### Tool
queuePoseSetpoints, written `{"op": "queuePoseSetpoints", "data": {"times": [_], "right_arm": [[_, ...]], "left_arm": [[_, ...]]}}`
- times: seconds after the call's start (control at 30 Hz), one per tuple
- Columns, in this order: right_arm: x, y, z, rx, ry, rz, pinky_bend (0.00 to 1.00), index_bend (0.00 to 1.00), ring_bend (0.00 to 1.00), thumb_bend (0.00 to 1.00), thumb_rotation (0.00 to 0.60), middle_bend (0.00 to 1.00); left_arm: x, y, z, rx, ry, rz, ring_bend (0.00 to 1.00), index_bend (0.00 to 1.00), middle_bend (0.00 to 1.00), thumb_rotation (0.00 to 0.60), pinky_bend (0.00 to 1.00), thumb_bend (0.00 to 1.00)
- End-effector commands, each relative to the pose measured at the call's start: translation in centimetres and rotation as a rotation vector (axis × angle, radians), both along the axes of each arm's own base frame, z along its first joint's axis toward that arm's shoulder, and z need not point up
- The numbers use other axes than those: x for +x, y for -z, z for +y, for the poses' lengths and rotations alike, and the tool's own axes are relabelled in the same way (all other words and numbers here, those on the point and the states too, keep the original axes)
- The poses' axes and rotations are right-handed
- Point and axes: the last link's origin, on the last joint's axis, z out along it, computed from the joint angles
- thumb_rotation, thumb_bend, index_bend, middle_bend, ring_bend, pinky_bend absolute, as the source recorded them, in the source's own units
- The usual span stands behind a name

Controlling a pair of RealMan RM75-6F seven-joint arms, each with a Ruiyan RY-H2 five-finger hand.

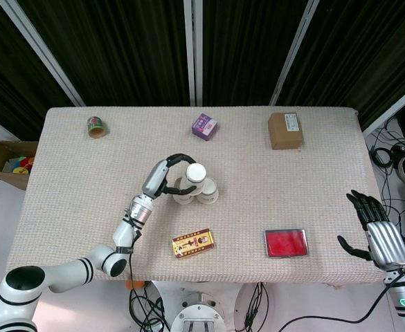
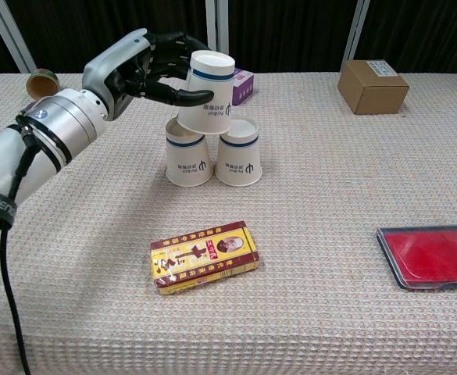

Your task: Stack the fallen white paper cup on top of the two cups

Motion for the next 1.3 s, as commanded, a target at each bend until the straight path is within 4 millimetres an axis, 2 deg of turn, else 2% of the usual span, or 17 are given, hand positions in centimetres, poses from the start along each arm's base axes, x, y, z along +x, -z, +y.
{"op": "queuePoseSetpoints", "data": {"times": [0.03, 0.5, 0.6, 0.7, 0.83, 0.93, 1.0, 1.1, 1.3], "right_arm": [[0.0, 0.0, 0.0, -0.001, 0.0, 0.001, 0.0, 0.04, 0.0, 0.23, 0.6, 0.03], [0.0, -0.1, 0.0, -0.005, -0.003, -0.008, 0.0, 0.04, 0.0, 0.23, 0.6, 0.03], [0.0, -0.3, 0.0, -0.009, -0.004, -0.01, 0.0, 0.04, 0.0, 0.23, 0.6, 0.03], [-0.2, -0.5, 0.0, -0.011, 0.0, -0.011, 0.0, 0.04, 0.0, 0.23, 0.6, 0.03], [-0.2, -1.1, -0.1, -0.013, -0.006, -0.013, 0.0, 0.04, 0.0, 0.23, 0.6, 0.03], [0.0, -1.5, -0.3, -0.01, -0.018, -0.012, 0.0, 0.03, 0.0, 0.23, 0.6, 0.03], [0.0, -1.7, -0.6, -0.006, -0.022, -0.007, 0.0, 0.04, 0.0, 0.23, 0.6, 0.04], [0.1, -1.8, -1.2, 0.008, -0.031, 0.001, 0.0, 0.04, 0.0, 0.24, 0.6, 0.05], [0.5, -1.1, -1.7, 0.033, -0.045, 0.014, 0.0, 0.03, 0.0, 0.24, 0.6, 0.06]], "left_arm": [[0.1, 0.1, 0.0, -0.003, 0.004, 0.003, 0.23, 0.35, 0.34, 0.6, 0.2, 0.19], [0.0, -0.2, -0.4, 0.02, 0.028, 0.017, 0.19, 0.26, 0.26, 0.6, 0.18, 0.19], [-0.2, -1.1, -0.7, 0.071, 0.056, 0.033, 0.16, 0.19, 0.2, 0.6, 0.18, 0.19], [-1.4, -3.2, -0.9, 0.158, 0.086, 0.1, 0.14, 0.16, 0.17, 0.6, 0.17, 0.19], [-4.4, -7.6, -0.9, 0.285, 0.068, 0.286, 0.14, 0.16, 0.16, 0.6, 0.17, 0.19], [-7.9, -11.9, -1.5, 0.38, -0.015, 0.546, 0.14, 0.21, 0.18, 0.6, 0.17, 0.17], [-10.7, -14.8, -2.6, 0.442, -0.098, 0.787, 0.14, 0.25, 0.19, 0.6, 0.17, 0.17], [-14.4, -18.3, -5.2, 0.48, -0.218, 1.053, 0.14, 0.26, 0.19, 0.6, 0.17, 0.17], [-19.6, -21.2, -11.0, 0.432, -0.37, 1.179, 0.14, 0.26, 0.19, 0.6, 0.17, 0.17]]}}
